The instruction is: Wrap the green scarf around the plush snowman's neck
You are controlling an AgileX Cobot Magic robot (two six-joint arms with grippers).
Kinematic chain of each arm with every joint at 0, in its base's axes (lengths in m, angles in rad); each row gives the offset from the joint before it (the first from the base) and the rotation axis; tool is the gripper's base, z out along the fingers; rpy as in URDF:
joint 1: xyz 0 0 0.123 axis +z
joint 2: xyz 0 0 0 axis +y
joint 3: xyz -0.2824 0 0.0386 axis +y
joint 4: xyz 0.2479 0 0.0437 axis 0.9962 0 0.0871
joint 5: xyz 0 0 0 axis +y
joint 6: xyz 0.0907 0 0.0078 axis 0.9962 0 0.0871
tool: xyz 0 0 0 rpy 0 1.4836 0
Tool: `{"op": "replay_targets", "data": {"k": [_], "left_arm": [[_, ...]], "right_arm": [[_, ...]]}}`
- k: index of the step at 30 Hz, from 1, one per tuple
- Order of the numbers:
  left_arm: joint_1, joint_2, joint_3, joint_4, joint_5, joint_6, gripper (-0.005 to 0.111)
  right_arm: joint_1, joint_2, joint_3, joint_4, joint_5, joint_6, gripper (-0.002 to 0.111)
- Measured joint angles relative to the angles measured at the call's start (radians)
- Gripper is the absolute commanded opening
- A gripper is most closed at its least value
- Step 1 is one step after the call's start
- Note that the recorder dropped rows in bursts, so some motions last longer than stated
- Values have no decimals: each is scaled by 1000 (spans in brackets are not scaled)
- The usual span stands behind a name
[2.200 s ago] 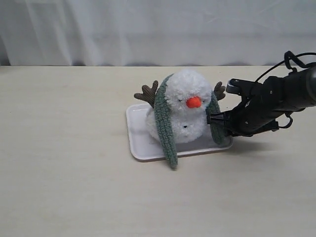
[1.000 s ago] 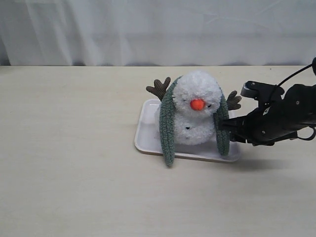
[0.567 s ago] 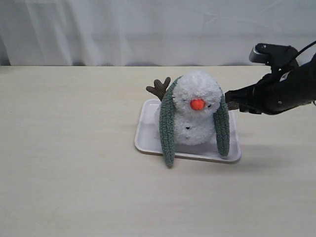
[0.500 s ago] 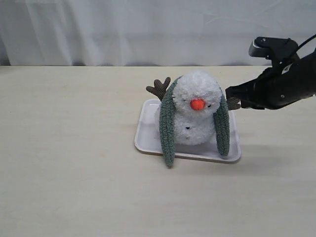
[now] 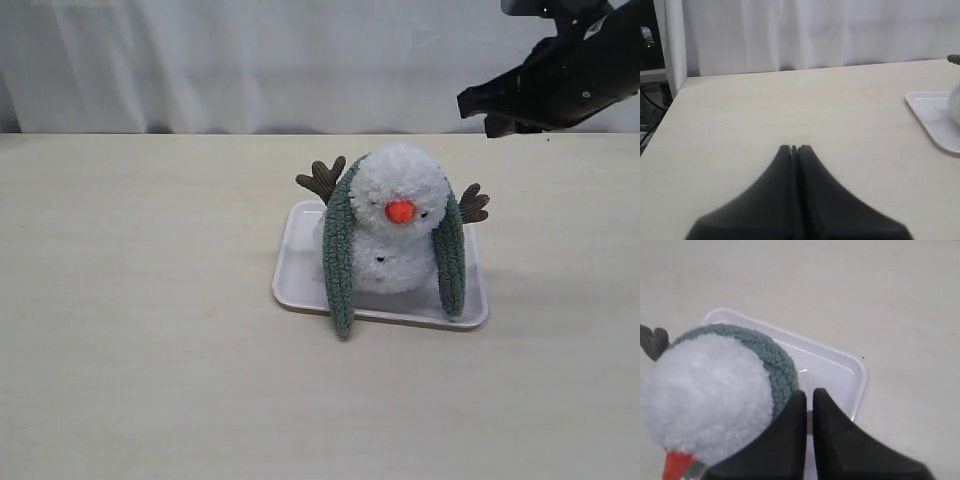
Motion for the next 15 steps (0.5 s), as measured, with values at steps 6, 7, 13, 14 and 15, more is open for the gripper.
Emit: {"op": "replay_targets", "data": {"k": [6,7,13,14,15], "left_arm": [[0,0,0,0,0,0,0],[0,0,0,0,0,0,0],[0,0,0,0,0,0,0],[0,0,0,0,0,0,0],[0,0,0,0,0,0,0]], "right_arm": [[0,113,-142,115,76,-113,4],[0,136,-172,129,98,-125,4],[11,225,-303,143,185,-192,4],[21,231,-311,143,193,-213,4],[31,237,-313,143,198,-228,4]]}}
